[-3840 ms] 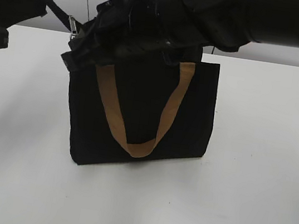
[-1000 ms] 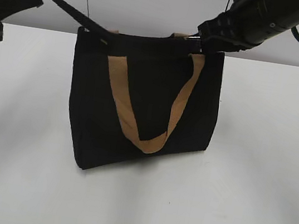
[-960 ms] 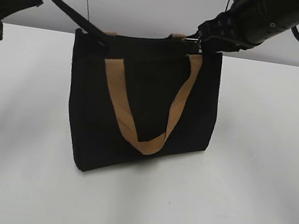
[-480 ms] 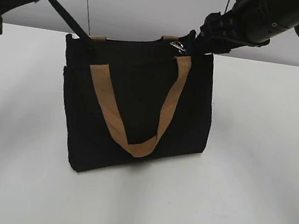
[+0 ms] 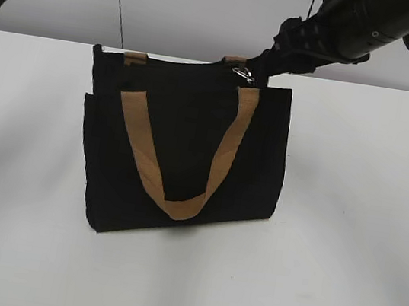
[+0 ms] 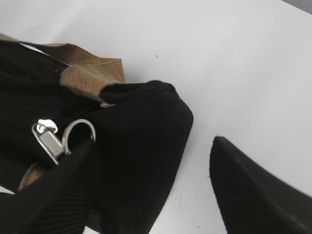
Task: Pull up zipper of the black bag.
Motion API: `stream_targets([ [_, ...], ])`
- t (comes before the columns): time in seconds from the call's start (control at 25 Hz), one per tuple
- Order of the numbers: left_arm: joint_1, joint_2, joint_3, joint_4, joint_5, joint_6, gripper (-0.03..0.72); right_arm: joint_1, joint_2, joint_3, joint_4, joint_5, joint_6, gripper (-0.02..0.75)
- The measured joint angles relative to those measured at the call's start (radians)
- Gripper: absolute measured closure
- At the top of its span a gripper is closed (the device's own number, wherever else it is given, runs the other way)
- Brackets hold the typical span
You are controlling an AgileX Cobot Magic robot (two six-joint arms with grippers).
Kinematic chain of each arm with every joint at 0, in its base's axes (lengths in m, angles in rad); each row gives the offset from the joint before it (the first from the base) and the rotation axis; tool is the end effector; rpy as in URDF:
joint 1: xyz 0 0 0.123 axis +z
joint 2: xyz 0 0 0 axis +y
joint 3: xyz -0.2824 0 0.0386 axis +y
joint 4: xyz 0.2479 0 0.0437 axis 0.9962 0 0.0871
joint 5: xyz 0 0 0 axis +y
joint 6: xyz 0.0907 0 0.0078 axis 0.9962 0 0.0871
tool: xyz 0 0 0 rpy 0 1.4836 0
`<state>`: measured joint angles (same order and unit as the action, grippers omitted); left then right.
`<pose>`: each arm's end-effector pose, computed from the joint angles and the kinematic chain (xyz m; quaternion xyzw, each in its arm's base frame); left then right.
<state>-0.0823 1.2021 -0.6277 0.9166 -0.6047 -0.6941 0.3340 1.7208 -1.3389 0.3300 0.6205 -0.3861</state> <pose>0.2428 -0.0612 0.2950 0.2304 0.6976 -0.1566 0.6601 0.3561 0.1418 0.2751 -0.2394 0.9078 0.1251 0.3210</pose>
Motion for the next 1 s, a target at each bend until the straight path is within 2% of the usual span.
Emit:
stream_targets([
  [0.16,0.0,0.0,0.0,-0.072,0.102,0.0,0.137,0.0,0.0,0.0,-0.005,0.0,0.0,0.19],
  [0.24,0.0,0.0,0.0,-0.151,0.211,0.0,0.135,0.0,0.0,0.0,-0.01,0.0,0.0,0.19],
  [0.4,0.001,0.015,-0.012,-0.377,0.584,0.0,0.133,-0.015,-0.001,0.0,-0.011,0.008,0.001,0.19],
  [0.56,-0.006,0.071,-0.032,-0.506,0.874,0.011,0.134,-0.065,-0.023,0.0,-0.013,0.052,0.006,0.19],
  [0.64,-0.022,0.085,-0.04,-0.585,0.944,0.084,0.141,-0.101,-0.044,0.0,-0.012,0.085,0.016,0.19],
  [0.84,-0.061,0.11,-0.117,-0.917,1.075,0.422,0.187,-0.227,-0.075,-0.001,-0.012,0.225,0.07,0.19],
  [1.0,-0.061,0.193,-0.243,-0.981,1.299,0.56,0.196,-0.331,-0.078,-0.001,-0.052,0.343,0.099,0.19],
])
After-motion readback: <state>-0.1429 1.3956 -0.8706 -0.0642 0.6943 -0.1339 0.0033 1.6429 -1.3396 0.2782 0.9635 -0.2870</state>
